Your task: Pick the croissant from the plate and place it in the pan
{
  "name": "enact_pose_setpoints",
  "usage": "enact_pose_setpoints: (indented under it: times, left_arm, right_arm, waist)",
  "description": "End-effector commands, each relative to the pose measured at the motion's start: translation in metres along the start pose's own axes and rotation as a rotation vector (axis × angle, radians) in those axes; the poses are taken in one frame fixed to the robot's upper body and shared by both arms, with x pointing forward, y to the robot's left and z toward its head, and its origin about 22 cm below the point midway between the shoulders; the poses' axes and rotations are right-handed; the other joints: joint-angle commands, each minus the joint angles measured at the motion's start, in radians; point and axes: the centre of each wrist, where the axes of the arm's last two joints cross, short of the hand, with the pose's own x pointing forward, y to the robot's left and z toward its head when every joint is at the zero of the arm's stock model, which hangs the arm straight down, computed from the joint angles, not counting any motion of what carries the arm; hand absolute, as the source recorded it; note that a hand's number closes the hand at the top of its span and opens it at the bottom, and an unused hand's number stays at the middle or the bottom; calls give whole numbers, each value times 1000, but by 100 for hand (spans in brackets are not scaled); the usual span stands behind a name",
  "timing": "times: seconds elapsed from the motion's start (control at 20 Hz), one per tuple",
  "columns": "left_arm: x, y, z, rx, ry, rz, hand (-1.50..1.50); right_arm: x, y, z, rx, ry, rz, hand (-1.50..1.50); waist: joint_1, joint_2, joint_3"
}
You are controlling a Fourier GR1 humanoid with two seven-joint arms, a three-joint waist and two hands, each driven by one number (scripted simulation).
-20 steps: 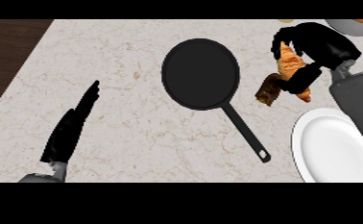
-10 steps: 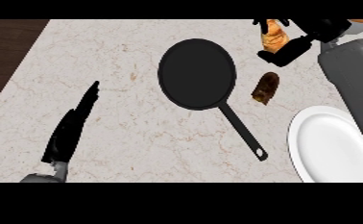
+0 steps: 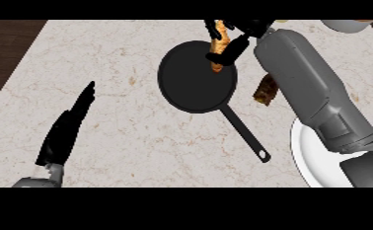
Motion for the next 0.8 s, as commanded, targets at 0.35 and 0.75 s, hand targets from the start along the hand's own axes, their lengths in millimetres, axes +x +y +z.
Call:
enact_pose_setpoints:
  times: [0.35,0.75]
  left_arm:
    - [3,-9,-3,4,-36,-9,0]
    - [-2,-15,-2,-48,-42,-28,0]
  right_arm:
    - [30,88,-51,186,22,22,150]
    - [-1,128,-15,402,228,-231,-150]
  waist:
    - [14,8,-1]
    - [61,17,-2]
